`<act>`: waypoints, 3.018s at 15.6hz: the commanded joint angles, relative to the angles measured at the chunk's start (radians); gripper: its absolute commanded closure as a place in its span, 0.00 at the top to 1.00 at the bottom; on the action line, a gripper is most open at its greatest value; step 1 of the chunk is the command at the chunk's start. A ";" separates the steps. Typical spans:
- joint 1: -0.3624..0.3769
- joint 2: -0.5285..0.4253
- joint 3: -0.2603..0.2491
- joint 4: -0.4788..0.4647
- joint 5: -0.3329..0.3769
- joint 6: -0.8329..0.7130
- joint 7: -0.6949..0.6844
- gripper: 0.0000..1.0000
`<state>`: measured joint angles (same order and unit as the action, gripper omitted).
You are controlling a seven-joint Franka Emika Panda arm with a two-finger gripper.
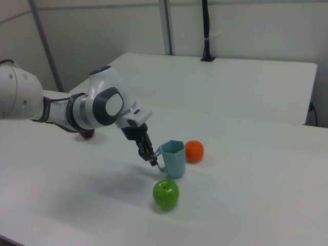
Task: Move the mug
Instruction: 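Close the gripper on the mug rim, then drag the held mug away from the green apple toward the red apple, then set the mug upright and open the gripper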
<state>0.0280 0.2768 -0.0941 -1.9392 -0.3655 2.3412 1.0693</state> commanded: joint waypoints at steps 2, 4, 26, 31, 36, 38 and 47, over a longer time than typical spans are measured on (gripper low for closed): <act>0.000 -0.028 -0.006 -0.015 -0.024 0.027 0.011 0.20; 0.000 -0.041 -0.006 -0.014 -0.024 0.026 -0.002 0.18; 0.116 -0.278 0.076 -0.219 0.304 -0.076 -0.738 0.16; 0.121 -0.268 0.076 -0.219 0.304 -0.072 -0.784 0.16; 0.150 -0.234 0.074 -0.219 0.304 -0.040 -0.789 0.17; 0.153 -0.229 0.074 -0.219 0.304 -0.037 -0.789 0.18; 0.155 -0.228 0.074 -0.219 0.303 -0.052 -0.779 0.50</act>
<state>0.1723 0.0651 -0.0116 -2.1377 -0.0814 2.2747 0.3055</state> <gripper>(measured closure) 0.714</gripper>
